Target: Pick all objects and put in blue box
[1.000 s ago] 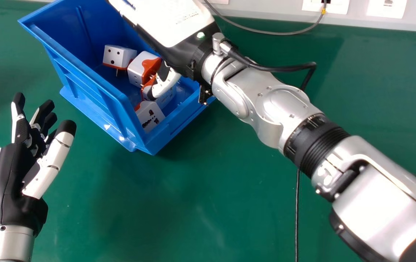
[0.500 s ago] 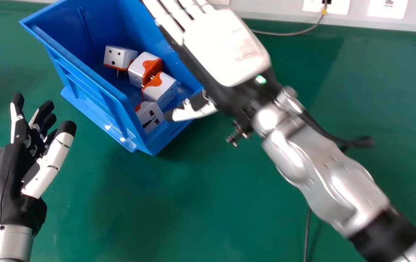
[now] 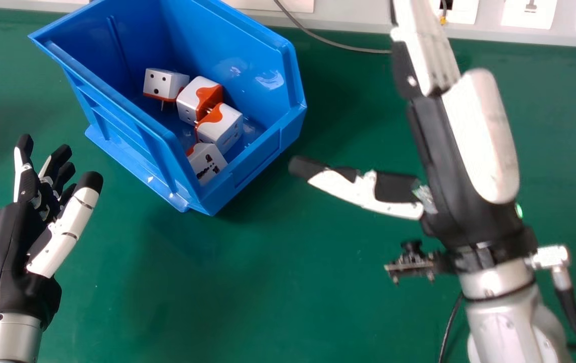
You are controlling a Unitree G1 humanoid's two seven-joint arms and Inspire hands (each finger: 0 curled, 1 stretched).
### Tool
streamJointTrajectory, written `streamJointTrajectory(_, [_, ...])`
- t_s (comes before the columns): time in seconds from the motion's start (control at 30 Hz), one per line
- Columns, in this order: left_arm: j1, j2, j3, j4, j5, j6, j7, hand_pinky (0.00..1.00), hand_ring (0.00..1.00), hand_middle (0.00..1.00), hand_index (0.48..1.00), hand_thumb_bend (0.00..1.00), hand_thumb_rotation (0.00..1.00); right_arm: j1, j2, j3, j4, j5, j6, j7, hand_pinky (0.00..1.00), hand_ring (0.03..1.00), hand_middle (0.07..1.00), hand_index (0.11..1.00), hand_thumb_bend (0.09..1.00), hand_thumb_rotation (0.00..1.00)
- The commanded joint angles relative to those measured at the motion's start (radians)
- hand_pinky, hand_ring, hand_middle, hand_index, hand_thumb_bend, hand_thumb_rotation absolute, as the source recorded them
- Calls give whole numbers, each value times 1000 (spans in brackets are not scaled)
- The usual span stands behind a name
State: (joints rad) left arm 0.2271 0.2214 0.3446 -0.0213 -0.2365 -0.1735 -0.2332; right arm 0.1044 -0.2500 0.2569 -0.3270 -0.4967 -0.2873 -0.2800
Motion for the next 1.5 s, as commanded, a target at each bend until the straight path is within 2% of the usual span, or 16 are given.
streamJointTrajectory(0.0, [-4,9,9,-13,-5,-24,-3,962,972,969,953,475,464,46,11,-32,16,108,-46,34,956,1000,1000,1000,440,602])
streamJointTrajectory(0.03, [-5,8,9,-10,-3,-27,-3,962,972,969,953,475,464,58,15,-38,23,136,-53,47,956,1000,1000,1000,440,602])
streamJointTrajectory(0.13, [-8,6,9,-5,-4,-31,-4,964,974,972,956,476,473,105,48,-59,32,255,-22,100,972,1000,1000,1000,393,789])
streamJointTrajectory(0.2, [-5,6,8,-9,1,-33,-2,965,974,972,956,477,475,134,79,-72,29,347,15,139,978,1000,1000,1000,392,832])
streamJointTrajectory(0.23, [-5,7,7,-9,4,-33,-1,965,975,971,954,482,481,143,91,-79,28,380,29,154,986,1000,1000,1000,391,893])
streamJointTrajectory(0.3, [-7,8,8,-7,5,-29,1,965,975,970,951,484,484,161,114,-90,22,443,55,183,989,1000,1000,1000,388,914])
streamJointTrajectory(0.43, [-8,7,10,-2,2,-21,5,962,974,966,938,498,494,183,153,-128,27,652,98,282,996,1000,1000,1000,393,965])
streamJointTrajectory(0.7, [8,3,3,-20,22,-20,26,939,958,950,915,511,489,196,175,-214,23,814,220,361,1000,1000,1000,1000,359,995])
streamJointTrajectory(0.73, [12,2,0,-21,33,-29,30,936,955,947,913,509,485,197,178,-223,23,823,231,363,1000,1000,1000,1000,356,996])
streamJointTrajectory(0.8, [16,11,-4,-9,64,-68,29,928,950,942,909,507,480,198,183,-235,24,824,248,363,1000,1000,1000,1000,353,998])
streamJointTrajectory(0.83, [15,20,-4,9,84,-97,27,925,948,940,909,509,484,200,185,-239,25,817,250,362,1000,1000,1000,1000,352,998])
streamJointTrajectory(0.9, [9,35,-1,49,114,-153,22,923,946,940,910,511,493,200,188,-244,28,800,247,364,1000,1000,1000,1000,352,999])
streamJointTrajectory(0.97, [4,42,-1,76,124,-189,19,918,944,941,914,513,513,199,190,-247,30,784,241,368,1000,1000,1000,1000,349,999])
streamJointTrajectory(1.03, [3,44,-2,92,122,-208,19,916,943,943,916,513,522,201,190,-250,31,766,231,370,1000,1000,1000,1000,348,1000])
streamJointTrajectory(1.23, [9,38,-4,92,103,-208,13,908,940,946,926,525,551,206,190,-259,32,724,207,383,1000,1000,1000,1000,344,1000])
streamJointTrajectory(1.47, [11,30,-2,124,61,-227,-13,906,941,947,931,549,578,216,190,-264,42,677,174,390,1000,1000,1000,1000,342,1000])
